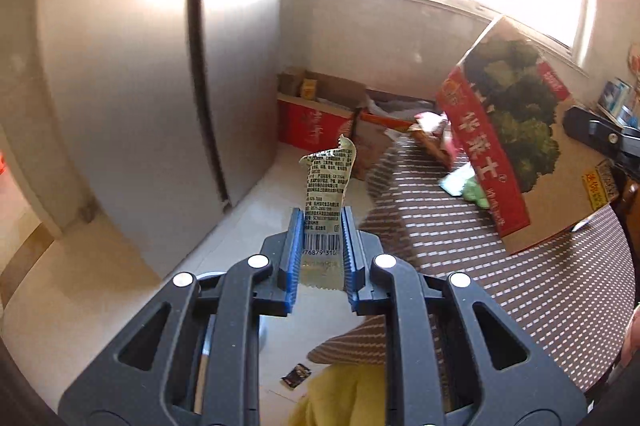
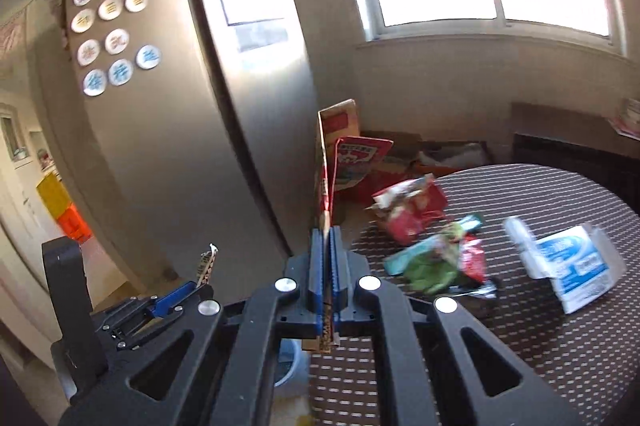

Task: Collect trash
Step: 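Grasp the red-green cardboard box with the right gripper while the left holds the wrapper, then carry the wrapper and box over the bucket and open both grippers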

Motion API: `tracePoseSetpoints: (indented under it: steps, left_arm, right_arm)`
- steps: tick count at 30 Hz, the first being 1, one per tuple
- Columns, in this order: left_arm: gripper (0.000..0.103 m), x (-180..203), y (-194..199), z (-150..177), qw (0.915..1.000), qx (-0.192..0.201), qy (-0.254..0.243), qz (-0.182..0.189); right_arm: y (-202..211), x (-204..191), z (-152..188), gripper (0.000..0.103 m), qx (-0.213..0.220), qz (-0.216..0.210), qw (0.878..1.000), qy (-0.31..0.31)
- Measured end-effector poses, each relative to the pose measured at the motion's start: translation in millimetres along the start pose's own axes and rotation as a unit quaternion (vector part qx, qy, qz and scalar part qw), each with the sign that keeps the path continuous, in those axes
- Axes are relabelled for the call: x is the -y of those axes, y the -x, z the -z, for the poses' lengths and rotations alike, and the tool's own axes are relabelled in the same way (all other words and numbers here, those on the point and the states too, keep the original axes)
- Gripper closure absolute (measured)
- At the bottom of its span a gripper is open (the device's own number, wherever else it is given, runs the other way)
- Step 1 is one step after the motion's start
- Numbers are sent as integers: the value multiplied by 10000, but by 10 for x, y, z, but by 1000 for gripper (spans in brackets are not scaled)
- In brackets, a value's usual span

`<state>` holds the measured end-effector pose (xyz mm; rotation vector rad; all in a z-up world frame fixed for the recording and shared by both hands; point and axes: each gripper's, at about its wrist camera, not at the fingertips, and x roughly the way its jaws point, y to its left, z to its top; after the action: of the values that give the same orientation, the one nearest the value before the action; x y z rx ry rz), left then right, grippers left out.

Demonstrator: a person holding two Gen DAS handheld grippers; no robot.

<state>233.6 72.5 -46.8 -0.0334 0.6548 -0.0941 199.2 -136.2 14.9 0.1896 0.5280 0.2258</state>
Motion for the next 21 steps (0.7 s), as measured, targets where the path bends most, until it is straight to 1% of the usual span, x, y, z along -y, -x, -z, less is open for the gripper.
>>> tracePoseSetpoints:
  steps: [2, 5, 7, 10, 14, 16, 21]
  left_arm:
    - [84, -142, 46, 35, 9999, 11, 94, -137]
    - [84, -389, 73, 101, 9990, -55, 288, -324]
    - [84, -552, 70, 157, 9981, -121, 407, -446]
    - [84, -778, 4, 244, 9957, -288, 592, -646]
    - [84, -1028, -163, 358, 9920, -568, 772, -823]
    - [84, -1150, -288, 417, 9897, -722, 866, -886]
    - [83, -1398, -698, 512, 9834, -1139, 1010, -991]
  right_arm:
    - [-147, -206, 38, 99, -141, -214, 9996, 111]
    - [-349, -511, 152, 99, -361, -380, 9981, 323]
    - [-502, -683, 224, 99, -569, -562, 9961, 375]
    - [-746, -949, 342, 99, -880, -727, 9921, 526]
    - [-1058, -1219, 506, 99, -1257, -908, 9856, 680]
    - [-1177, -1311, 566, 99, -1377, -931, 9832, 756]
    - [-1491, -1502, 705, 99, -1683, -958, 9771, 884]
